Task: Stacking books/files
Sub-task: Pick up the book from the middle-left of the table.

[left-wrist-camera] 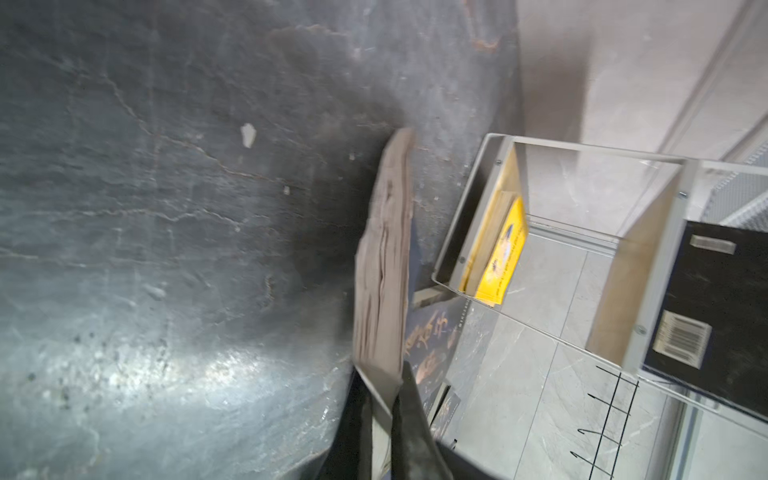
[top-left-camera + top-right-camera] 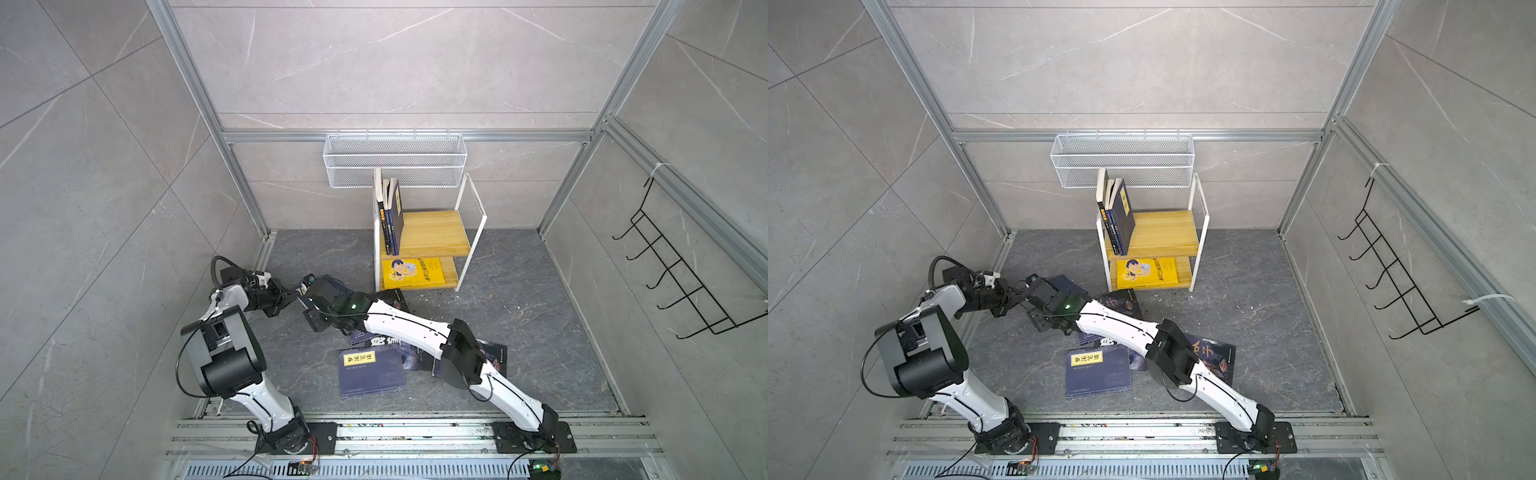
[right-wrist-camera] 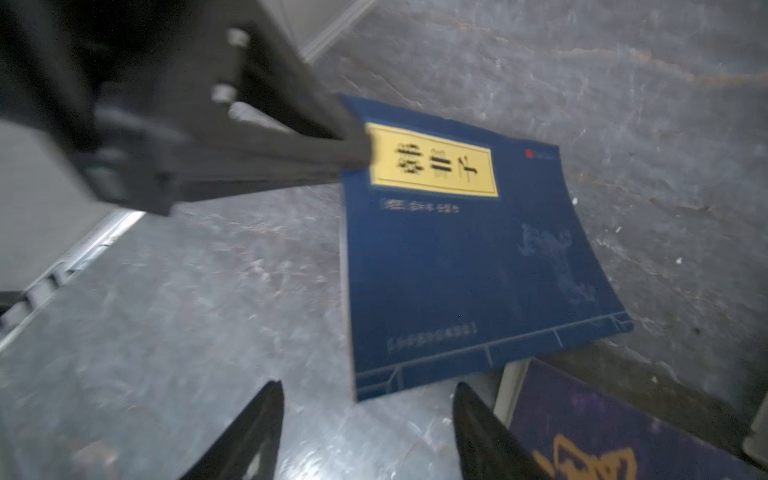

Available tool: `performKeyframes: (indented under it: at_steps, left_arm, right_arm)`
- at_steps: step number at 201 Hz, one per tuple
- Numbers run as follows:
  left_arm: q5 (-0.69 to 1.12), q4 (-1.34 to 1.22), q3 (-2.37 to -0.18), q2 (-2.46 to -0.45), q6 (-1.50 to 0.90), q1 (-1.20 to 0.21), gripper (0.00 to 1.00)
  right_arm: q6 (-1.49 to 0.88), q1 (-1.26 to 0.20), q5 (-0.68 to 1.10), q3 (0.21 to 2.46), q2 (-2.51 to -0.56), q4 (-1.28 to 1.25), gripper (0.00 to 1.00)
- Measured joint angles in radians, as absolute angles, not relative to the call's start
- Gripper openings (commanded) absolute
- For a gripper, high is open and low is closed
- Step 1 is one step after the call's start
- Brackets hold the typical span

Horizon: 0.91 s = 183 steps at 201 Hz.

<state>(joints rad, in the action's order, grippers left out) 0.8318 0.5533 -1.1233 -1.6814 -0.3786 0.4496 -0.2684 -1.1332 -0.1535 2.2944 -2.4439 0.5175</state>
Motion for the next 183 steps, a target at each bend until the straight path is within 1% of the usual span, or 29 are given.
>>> performKeyframes:
  at_steps: [46,84,135,183]
  left_arm:
    - [0.844,0.555,-1.091,-1.511,-0.397,0.450,0.00]
    - [0.869,0.561,-1.056,-1.395,-0.417,0.450,0.00]
    - [0.940,0.586,-1.042,-1.268,-0.446,0.450,0.00]
    - [1.019,0.690,-1.043,-1.206,-0.457,0.447,0.00]
  right_arm:
    - [-0.178,-1.143,-0.211,1.701,-2.040,0.179,0.73]
    - [-0.035,-1.131,-0.316,1.324,-1.837,-0.118,0.75]
    - [0.241,-1.160,-0.355,1.035,-1.815,-0.527,0.76]
    - [0.553,-1.227,-0.440,0.969,-1.910,-0.959,0.74]
